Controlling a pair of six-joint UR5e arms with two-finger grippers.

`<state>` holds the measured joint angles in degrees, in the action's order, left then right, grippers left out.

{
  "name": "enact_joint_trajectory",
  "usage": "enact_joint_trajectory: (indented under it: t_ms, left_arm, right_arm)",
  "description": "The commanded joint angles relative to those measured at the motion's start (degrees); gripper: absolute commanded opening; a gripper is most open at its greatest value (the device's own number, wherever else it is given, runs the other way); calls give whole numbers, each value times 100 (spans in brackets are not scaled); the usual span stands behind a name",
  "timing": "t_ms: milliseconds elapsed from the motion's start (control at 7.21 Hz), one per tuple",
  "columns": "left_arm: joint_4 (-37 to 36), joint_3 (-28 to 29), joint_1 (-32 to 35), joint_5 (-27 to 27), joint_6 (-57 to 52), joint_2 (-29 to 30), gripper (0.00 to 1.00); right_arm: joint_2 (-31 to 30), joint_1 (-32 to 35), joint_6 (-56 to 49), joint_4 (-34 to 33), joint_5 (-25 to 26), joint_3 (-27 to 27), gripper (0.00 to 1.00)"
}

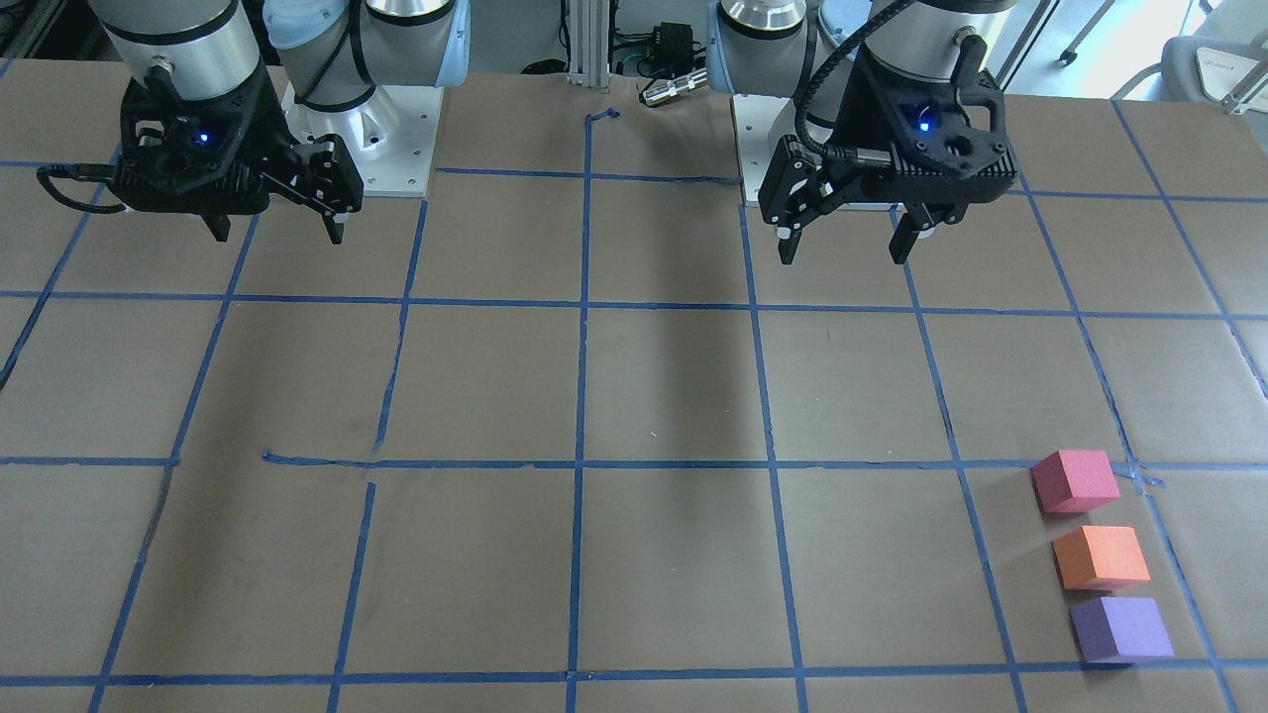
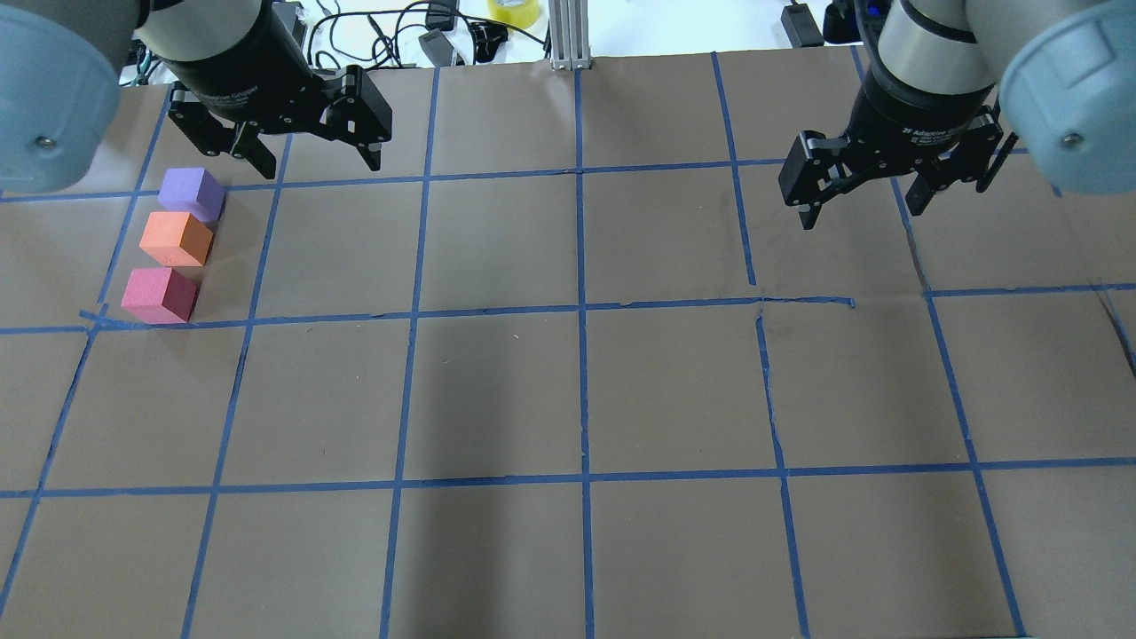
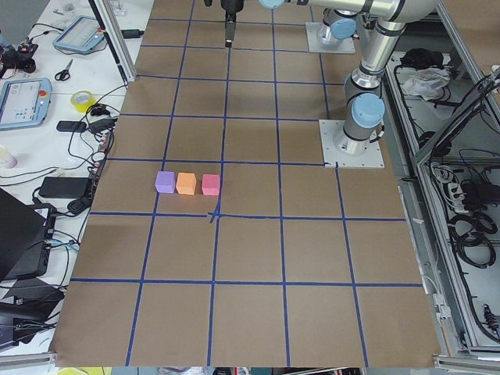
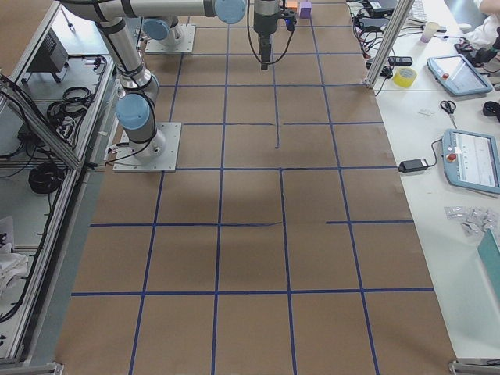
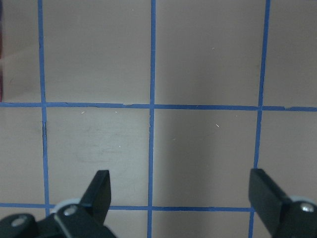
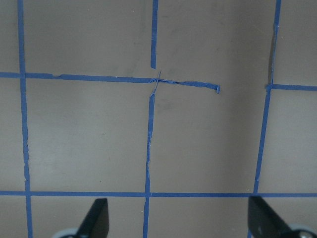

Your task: Arrange blocks in a line

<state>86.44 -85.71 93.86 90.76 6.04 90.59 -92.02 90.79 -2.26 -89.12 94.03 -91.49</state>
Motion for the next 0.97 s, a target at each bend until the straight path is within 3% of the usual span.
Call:
enact_joint_trajectory:
  t_ms: [0,554,832]
  left_arm:
    - [14,-77,9,3,-6,56,100]
    - [-223,-68,9,-76,-130,-76,100]
    - [-241,-94,-8,-392,-121,-24,100]
  right_arm:
    - [0,0,7,0,-7,0,100]
    - [0,0,-2,0,-7,0,100]
    - [8,0,-2,0,-7,0,100]
